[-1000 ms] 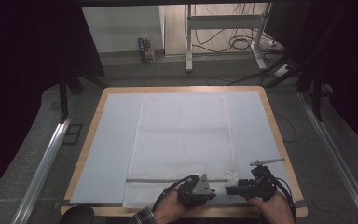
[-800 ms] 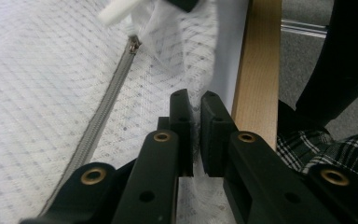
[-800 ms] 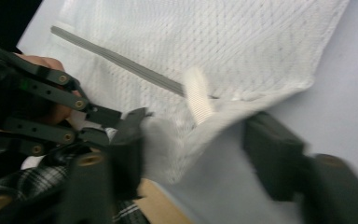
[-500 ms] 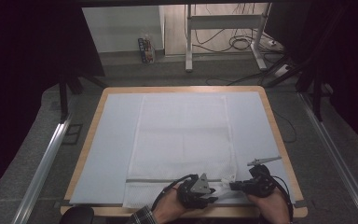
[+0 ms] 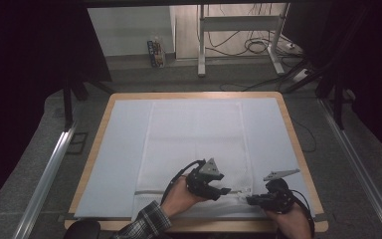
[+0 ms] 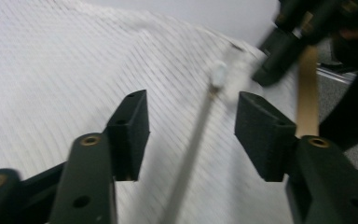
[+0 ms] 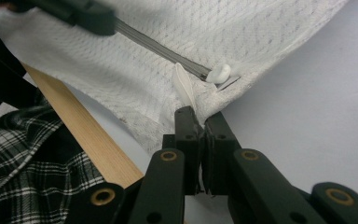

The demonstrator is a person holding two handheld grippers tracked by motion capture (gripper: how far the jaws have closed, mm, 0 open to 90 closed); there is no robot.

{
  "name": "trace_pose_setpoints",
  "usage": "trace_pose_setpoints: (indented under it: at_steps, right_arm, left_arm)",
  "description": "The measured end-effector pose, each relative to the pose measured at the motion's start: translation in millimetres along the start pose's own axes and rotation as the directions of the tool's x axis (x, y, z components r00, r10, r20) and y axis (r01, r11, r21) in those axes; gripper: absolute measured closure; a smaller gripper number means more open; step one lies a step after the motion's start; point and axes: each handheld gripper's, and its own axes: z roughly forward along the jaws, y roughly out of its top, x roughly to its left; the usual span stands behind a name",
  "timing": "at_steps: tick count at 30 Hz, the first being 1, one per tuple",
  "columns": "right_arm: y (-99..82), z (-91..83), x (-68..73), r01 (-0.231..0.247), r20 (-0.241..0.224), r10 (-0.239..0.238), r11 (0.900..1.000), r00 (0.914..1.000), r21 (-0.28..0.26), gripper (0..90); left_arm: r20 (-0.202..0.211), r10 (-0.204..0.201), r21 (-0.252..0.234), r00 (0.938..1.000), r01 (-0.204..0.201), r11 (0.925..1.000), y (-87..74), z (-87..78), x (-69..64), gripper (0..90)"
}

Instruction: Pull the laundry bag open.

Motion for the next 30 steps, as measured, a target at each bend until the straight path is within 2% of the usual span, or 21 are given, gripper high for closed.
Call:
trace_pose_setpoints:
  at_steps: [5, 9, 11, 15, 16, 20, 22, 23, 24, 27, 28, 30]
  right_arm:
    - [-0.6, 0.5, -0.5, 0.005, 0.002, -0.005, 1.0, 1.0, 0.003, 84.8]
    - [-0.9, 0.9, -0.3, 0.01, 0.006, -0.01, 0.9999, 0.9999, 0.003, 84.8]
    - [-1.2, 1.3, 0.6, 0.015, 0.012, -0.015, 0.9999, 0.9998, 0.005, 84.8]
    - [-1.2, 1.6, 1.0, 0.018, 0.014, -0.018, 0.9998, 0.9997, 0.007, 84.6]
    - [-1.2, 1.7, 1.0, 0.018, 0.015, -0.018, 0.9998, 0.9997, 0.008, 84.7]
    - [-1.4, 1.4, 0.7, 0.018, 0.016, -0.018, 0.9998, 0.9997, 0.005, 84.6]
    - [-1.6, 1.2, 0.3, 0.022, 0.019, -0.022, 0.9997, 0.9996, 0.005, 84.5]
    - [-1.6, 1.0, 0.0, 0.021, 0.019, -0.021, 0.9998, 0.9996, 0.006, 84.5]
    - [-1.6, 0.9, -0.1, 0.019, 0.019, -0.019, 0.9998, 0.9996, 0.004, 84.6]
    - [-1.8, 0.2, -0.4, 0.017, 0.023, -0.017, 0.9999, 0.9996, 0.002, 84.5]
    - [-1.8, 0.2, -0.4, 0.016, 0.023, -0.016, 0.9999, 0.9996, 0.002, 84.5]
    - [-1.6, 0.6, -0.6, 0.018, 0.024, -0.018, 0.9998, 0.9995, 0.002, 84.5]
  left_arm:
    - [-0.015, 0.031, 0.002, 0.9994, -0.031, 0.9995, 20.6, 14.5, 2.7, 33.3]
    - [-0.028, 0.048, 0.025, 0.9984, -0.048, 0.9986, 28.3, 28.5, 2.5, 27.2]
    - [-0.044, 0.027, 0.031, 0.9987, -0.025, 0.9992, 32.7, 42.0, 0.3, 21.4]
    - [-0.061, 0.009, 0.047, 0.9981, -0.006, 0.9989, 38.3, 55.4, -1.3, 19.7]
    - [-0.069, 0.014, 0.06, 0.9975, -0.01, 0.9982, 39.3, 57.9, -0.9, 19.0]
    - [-0.09, 0.009, 0.077, 0.9959, -0.002, 0.9971, 37.1, 67.1, -0.6, 18.7]
    - [-0.092, 0.004, 0.081, 0.9957, 0.003, 0.9967, 33.9, 68.8, -0.2, 18.8]
    - [-0.099, 0.013, 0.09, 0.995, -0.004, 0.996, 32.7, 68.7, -0.1, 19.2]
    - [-0.114, 0.039, 0.109, 0.9928, -0.026, 0.9937, 30.5, 68.1, 0.4, 19.3]
    - [-0.113, 0.053, 0.126, 0.9921, -0.039, 0.9913, 25.3, 65.1, 2.5, 20.1]
    - [-0.106, 0.046, 0.129, 0.9933, -0.032, 0.9911, 22.2, 61.5, 5.8, 20.5]
    - [-0.081, -0.004, 0.096, 0.9967, 0.012, 0.9954, 22.6, 58.2, 9.8, 20.6]
